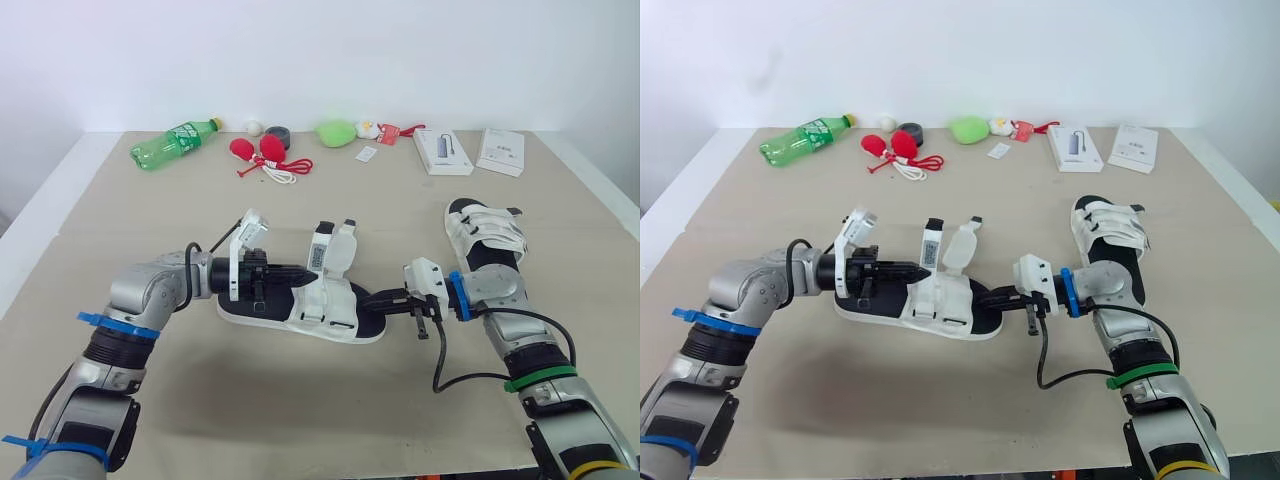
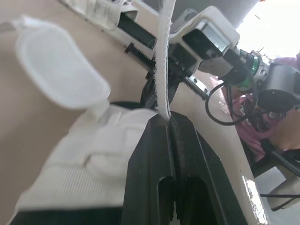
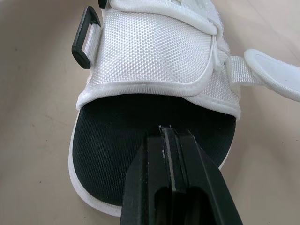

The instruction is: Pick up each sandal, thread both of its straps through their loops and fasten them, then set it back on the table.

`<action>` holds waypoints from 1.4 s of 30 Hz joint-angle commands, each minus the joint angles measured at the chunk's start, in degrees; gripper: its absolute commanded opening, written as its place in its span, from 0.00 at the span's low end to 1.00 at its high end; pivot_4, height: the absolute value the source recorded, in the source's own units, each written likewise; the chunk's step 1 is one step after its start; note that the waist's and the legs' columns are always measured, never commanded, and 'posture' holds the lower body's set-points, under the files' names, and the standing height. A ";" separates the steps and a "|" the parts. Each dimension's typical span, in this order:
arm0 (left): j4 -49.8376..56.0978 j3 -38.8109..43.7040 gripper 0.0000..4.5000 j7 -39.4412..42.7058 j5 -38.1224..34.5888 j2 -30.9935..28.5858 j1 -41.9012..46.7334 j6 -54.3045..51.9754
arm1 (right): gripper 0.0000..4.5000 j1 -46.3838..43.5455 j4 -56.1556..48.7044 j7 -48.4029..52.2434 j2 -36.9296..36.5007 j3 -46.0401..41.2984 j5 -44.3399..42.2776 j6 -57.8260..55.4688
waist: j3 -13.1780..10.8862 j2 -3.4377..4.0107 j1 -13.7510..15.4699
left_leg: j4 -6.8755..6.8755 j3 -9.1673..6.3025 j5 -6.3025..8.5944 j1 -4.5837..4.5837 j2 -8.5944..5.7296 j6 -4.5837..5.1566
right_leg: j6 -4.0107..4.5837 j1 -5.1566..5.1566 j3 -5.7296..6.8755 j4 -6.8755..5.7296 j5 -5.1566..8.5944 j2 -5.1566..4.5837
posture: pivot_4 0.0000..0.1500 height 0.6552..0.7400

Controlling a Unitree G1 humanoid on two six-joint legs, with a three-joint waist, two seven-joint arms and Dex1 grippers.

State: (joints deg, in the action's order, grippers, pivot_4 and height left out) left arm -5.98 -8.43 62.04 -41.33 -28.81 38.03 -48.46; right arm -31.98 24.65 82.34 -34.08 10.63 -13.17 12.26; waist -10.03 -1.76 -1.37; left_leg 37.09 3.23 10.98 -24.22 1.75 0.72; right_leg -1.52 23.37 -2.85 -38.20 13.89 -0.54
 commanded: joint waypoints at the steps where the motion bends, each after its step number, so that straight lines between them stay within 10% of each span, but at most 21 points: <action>1: -0.50 0.06 0.02 1.03 2.05 0.10 1.21 1.66 | 0.00 -0.21 -1.60 -0.03 -0.79 -0.88 0.13 0.01 | 0.00 0.00 -0.01 | 0.00 -0.01 0.00 0.00 0.00 0.00 | 0.00 0.00 0.00 0.00 0.00 0.00 | 1.00 1.00; 40: 0.38 0.15 0.02 -0.78 7.69 -0.72 -1.86 -2.76 | 0.00 6.26 -10.64 -5.12 -0.45 -1.13 -1.61 -7.72 | 0.00 0.00 -0.02 | -0.01 -0.10 0.00 -0.02 0.02 -0.01 | 0.01 0.00 0.05 0.00 0.01 0.02 | 1.00 1.00; 42: 0.86 0.30 0.17 -0.18 7.49 -0.95 -1.81 -2.91 | 0.00 6.34 -10.64 -5.13 -0.46 -1.10 -1.54 -7.44 | 0.00 0.00 -0.03 | -0.01 -0.09 0.00 -0.02 0.02 -0.01 | 0.00 0.00 0.04 0.00 0.02 0.03 | 1.00 1.00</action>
State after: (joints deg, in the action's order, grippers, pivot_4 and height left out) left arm -5.94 -8.26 61.54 -34.13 -28.79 35.81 -50.99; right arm -26.04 15.28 77.12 -33.88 10.05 -15.16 4.25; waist -10.03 -1.76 -1.39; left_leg 37.07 3.13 10.98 -24.24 1.77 0.71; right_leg -1.51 23.38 -2.82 -38.20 13.91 -0.51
